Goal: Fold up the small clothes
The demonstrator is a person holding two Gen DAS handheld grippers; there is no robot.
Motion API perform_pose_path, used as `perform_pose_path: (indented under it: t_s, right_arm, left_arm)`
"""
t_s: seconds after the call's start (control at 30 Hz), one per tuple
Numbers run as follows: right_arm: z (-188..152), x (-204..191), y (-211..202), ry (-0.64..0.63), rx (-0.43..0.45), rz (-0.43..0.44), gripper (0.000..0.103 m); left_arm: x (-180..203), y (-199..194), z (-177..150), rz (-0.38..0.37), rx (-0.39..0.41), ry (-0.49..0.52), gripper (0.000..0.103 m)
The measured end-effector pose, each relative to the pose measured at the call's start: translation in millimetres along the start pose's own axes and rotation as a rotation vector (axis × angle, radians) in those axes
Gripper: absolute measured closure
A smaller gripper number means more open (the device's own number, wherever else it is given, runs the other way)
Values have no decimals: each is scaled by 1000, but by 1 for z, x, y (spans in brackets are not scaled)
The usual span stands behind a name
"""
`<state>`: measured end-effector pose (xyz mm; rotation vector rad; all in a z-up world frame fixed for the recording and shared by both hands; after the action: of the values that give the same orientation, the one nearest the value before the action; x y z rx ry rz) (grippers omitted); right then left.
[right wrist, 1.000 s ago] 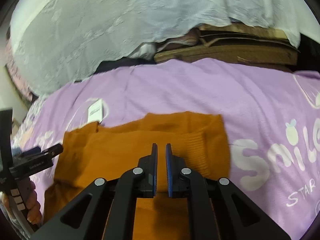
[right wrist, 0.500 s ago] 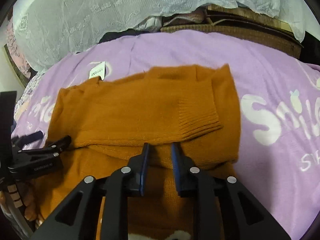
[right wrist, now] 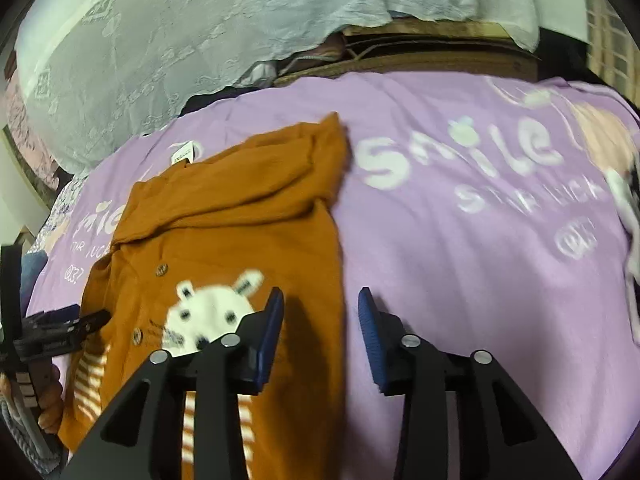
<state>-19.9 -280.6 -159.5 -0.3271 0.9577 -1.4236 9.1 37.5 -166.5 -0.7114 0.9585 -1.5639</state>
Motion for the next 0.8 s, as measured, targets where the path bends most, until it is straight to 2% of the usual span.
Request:
perform_pose_path:
  t_s: [0.27,0.43,0.6,0.67,0.7,0.73,0.77,0.8]
  right_arm:
    - [-46,6,-24,-14,-37,87,63]
    - [-63,10,-34,32,-91,207,63]
    - [-61,3,-26,41,-133,256,61]
    - [-61,0,-25,40,-136,264,66]
    - [-62,0,-26,36,-136,266,70]
    - [-64,-1,-27,30,-141,271,75]
    - [-65,-3,-28,21,-145,276,76]
    - [-66,-4,-29,12,-147,278,76]
  left_arm:
    - [9,-22,-42,-106,11,12,5]
    - [20,-41,-72,-186,32,44,5]
    - [15,-34,-64,-285,30,-12,5]
    - [11,-33,-60,-328,37,-43,6]
    - [11,-35,-61,-334,41,-47,8]
    - [13,-38,-62,-343,49,-42,23]
    - [17,-41,-63,-358,51,-28,41]
    - [20,-43,-65,-372,49,-18,44]
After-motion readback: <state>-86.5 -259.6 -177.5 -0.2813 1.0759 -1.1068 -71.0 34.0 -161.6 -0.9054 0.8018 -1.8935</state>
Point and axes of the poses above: each gripper's, at about its wrist camera, not at the fingertips, and y roughly the way its jaws point, x to its right, z to its top, the point moved 4 cm from there along y, roughly the way its jaws point, and after that the axes turned 9 degrees about y, right-handed, at the moved point
